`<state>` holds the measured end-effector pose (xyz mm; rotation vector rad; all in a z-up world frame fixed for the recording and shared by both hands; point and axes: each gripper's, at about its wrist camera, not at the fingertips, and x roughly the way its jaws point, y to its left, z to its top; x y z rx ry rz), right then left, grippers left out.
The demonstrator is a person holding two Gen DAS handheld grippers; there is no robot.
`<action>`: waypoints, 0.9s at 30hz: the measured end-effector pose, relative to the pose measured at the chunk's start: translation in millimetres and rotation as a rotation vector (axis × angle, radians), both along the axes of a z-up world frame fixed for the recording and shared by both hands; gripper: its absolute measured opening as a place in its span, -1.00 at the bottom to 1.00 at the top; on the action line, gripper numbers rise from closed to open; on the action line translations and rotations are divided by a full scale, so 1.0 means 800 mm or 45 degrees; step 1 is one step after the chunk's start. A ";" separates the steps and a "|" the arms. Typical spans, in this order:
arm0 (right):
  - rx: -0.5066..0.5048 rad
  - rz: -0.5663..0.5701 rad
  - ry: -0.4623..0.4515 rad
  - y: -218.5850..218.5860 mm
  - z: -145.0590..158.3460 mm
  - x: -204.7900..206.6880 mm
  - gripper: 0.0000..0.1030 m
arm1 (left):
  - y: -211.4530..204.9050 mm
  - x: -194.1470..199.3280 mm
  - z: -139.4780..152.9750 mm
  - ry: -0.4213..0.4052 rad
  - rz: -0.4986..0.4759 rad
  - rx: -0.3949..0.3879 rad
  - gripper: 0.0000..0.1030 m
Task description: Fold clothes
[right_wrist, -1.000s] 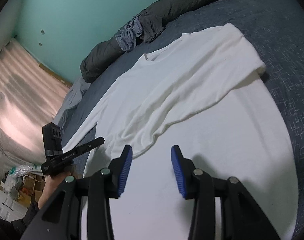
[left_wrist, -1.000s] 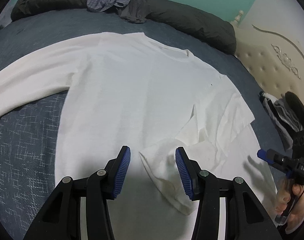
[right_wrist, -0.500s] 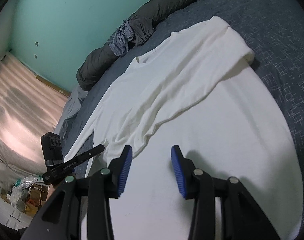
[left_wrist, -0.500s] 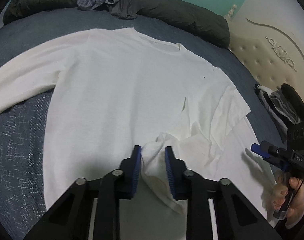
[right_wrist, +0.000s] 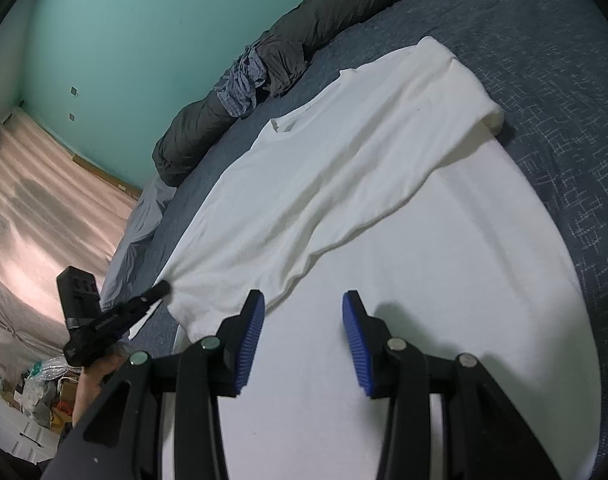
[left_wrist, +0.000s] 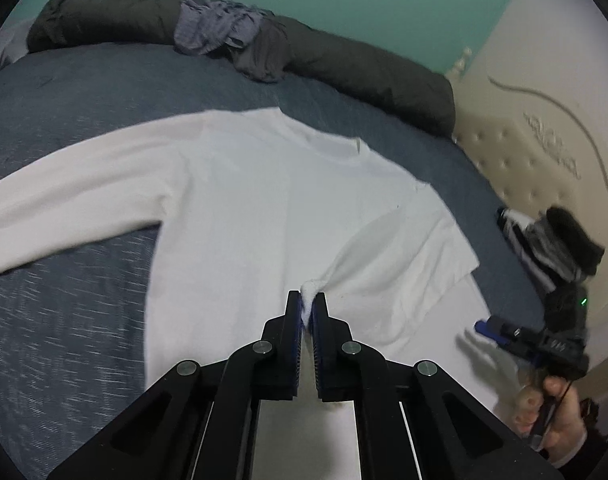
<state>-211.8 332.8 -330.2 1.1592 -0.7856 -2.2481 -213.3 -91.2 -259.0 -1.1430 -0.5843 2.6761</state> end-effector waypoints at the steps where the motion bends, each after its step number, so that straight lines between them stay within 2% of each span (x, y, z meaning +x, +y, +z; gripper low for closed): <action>1: 0.000 0.000 -0.001 0.000 0.000 0.000 -0.20 | -0.003 0.001 0.002 0.005 0.010 0.011 -0.91; 4: 0.000 0.001 -0.003 0.000 0.000 0.000 -0.20 | -0.014 0.009 0.007 0.008 0.027 0.058 -0.91; 5: 0.000 0.001 -0.003 -0.001 0.000 -0.001 -0.20 | -0.017 0.013 0.006 0.005 0.025 0.106 -0.91; 7: 0.000 0.001 -0.002 -0.001 0.000 -0.002 -0.20 | -0.021 0.018 0.006 0.000 0.031 0.119 -0.91; 9: 0.002 0.002 -0.001 -0.001 0.001 -0.002 -0.20 | -0.023 0.021 0.009 0.003 0.042 0.103 -0.91; 16: 0.001 -0.002 -0.005 -0.003 0.001 -0.004 -0.20 | -0.040 0.038 0.003 -0.018 0.058 0.162 -0.91; 18: 0.005 -0.004 -0.004 -0.003 0.002 -0.004 -0.20 | -0.042 0.040 -0.001 -0.027 0.062 0.124 -0.91; 27: 0.001 -0.012 -0.019 -0.004 -0.002 -0.004 -0.20 | -0.050 0.025 -0.047 -0.137 0.093 0.138 -0.89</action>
